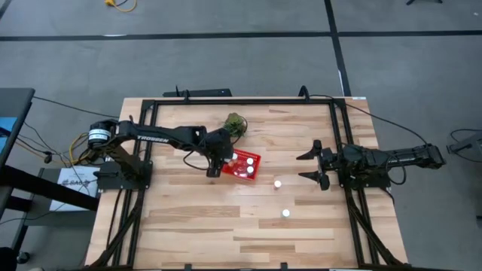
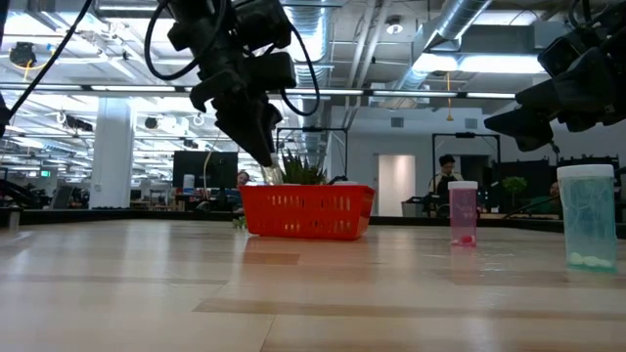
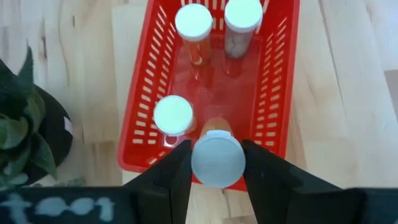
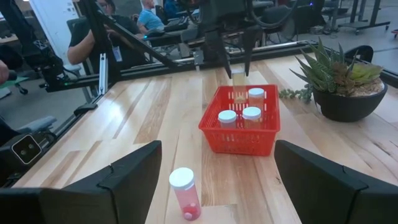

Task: Pick and place pill bottles into a basket
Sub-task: Put the yellow medicine bottle into the red bin, then put the pink medicine bottle into the red bin

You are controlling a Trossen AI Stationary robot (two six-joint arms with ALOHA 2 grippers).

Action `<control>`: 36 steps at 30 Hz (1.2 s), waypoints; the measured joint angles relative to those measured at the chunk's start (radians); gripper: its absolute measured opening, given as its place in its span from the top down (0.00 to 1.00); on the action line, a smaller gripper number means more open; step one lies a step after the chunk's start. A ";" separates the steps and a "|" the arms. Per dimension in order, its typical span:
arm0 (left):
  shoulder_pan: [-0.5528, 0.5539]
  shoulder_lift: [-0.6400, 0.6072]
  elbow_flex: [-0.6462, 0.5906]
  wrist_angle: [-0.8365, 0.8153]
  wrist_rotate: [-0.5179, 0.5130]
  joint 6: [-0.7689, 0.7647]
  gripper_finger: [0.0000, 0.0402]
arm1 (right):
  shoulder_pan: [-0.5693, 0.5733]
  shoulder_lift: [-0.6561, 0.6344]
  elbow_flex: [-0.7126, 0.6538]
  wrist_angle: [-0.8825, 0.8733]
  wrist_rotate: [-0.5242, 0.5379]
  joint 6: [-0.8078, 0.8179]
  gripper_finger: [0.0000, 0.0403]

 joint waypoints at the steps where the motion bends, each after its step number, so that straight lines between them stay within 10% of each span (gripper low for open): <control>1: -0.002 0.000 0.000 -0.002 0.000 -0.007 0.70 | 0.000 0.000 0.000 0.000 0.000 0.000 0.24; 36: -0.036 0.098 0.041 -0.039 -0.049 0.003 0.60 | 0.000 0.014 0.000 0.000 0.000 0.000 0.24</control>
